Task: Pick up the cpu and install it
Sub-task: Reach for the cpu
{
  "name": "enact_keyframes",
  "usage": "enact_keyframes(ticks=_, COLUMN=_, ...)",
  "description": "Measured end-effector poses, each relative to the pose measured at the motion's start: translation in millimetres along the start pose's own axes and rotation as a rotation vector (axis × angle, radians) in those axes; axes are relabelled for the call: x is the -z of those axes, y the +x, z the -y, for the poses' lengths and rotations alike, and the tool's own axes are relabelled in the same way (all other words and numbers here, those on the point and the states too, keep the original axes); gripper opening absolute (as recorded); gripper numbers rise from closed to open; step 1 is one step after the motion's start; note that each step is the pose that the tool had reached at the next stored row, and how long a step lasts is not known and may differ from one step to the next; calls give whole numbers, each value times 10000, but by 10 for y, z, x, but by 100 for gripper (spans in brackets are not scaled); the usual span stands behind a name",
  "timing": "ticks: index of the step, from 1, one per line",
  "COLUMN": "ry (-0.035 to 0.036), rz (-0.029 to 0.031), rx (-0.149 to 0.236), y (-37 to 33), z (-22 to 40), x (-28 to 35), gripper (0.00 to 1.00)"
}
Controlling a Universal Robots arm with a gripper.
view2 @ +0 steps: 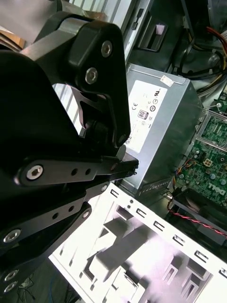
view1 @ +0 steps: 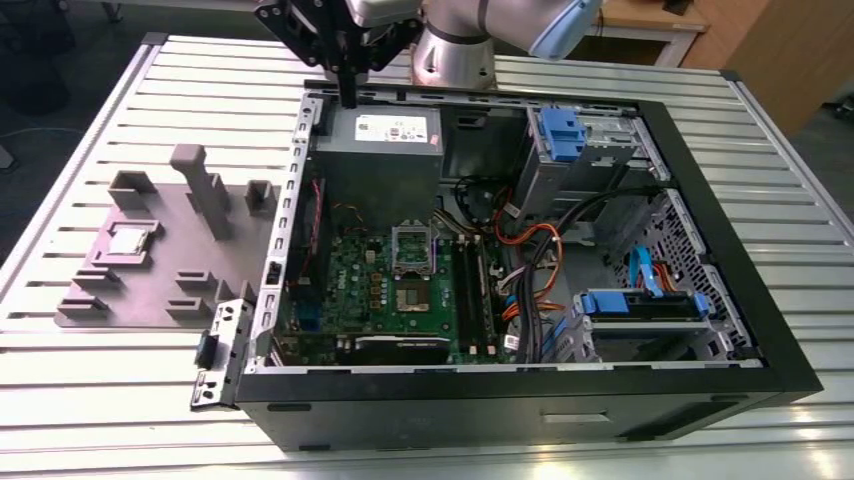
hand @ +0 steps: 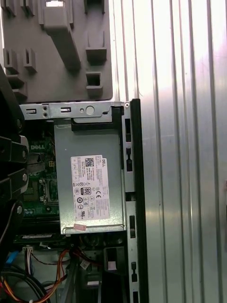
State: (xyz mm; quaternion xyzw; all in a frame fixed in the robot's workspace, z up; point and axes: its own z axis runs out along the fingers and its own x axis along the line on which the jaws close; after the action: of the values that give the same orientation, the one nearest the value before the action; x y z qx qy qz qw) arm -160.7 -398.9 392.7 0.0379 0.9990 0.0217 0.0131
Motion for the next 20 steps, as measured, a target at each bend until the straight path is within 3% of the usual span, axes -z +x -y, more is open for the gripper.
enact_keyframes(ticks=20, ry=0, rz=0, rx=0, y=73, z=6, x=0, gripper=11)
